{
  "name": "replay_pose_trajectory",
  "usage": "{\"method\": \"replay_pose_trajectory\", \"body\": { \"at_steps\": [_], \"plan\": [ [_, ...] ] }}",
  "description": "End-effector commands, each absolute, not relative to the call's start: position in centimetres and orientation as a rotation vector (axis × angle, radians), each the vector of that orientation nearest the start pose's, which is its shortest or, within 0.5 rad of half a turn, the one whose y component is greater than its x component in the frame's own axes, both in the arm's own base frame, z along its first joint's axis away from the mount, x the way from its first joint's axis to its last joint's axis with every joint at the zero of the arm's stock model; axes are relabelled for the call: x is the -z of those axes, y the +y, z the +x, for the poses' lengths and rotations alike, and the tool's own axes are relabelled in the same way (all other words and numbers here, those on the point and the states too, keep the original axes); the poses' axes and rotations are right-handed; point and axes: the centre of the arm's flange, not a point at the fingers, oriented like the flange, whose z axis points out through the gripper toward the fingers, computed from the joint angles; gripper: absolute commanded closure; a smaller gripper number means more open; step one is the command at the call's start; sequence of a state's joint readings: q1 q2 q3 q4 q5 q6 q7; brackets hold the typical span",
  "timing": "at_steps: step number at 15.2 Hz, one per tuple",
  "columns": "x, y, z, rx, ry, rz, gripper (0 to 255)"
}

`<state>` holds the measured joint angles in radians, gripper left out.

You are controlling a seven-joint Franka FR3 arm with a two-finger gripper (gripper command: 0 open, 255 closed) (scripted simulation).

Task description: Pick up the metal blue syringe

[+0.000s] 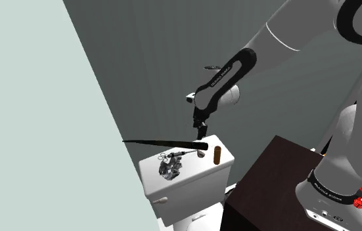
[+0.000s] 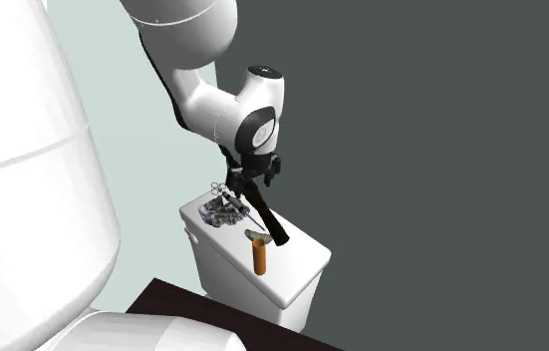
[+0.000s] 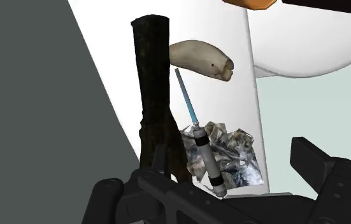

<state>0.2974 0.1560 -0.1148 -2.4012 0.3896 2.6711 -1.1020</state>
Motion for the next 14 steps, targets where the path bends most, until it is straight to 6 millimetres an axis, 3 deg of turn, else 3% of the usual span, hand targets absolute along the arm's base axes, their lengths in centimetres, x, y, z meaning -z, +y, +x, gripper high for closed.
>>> {"method": "replay_pose_trajectory", "body": {
  "at_steps": [1,8,14],
  "plan": [
    [-23.7,9.5,51.4,0.293,-1.454,-2.645,0],
    [-16.8,14.0,55.0,0.343,-1.688,-2.492,0],
    [-13.7,14.3,55.2,0.346,-1.701,-2.482,0]
  ]
}}
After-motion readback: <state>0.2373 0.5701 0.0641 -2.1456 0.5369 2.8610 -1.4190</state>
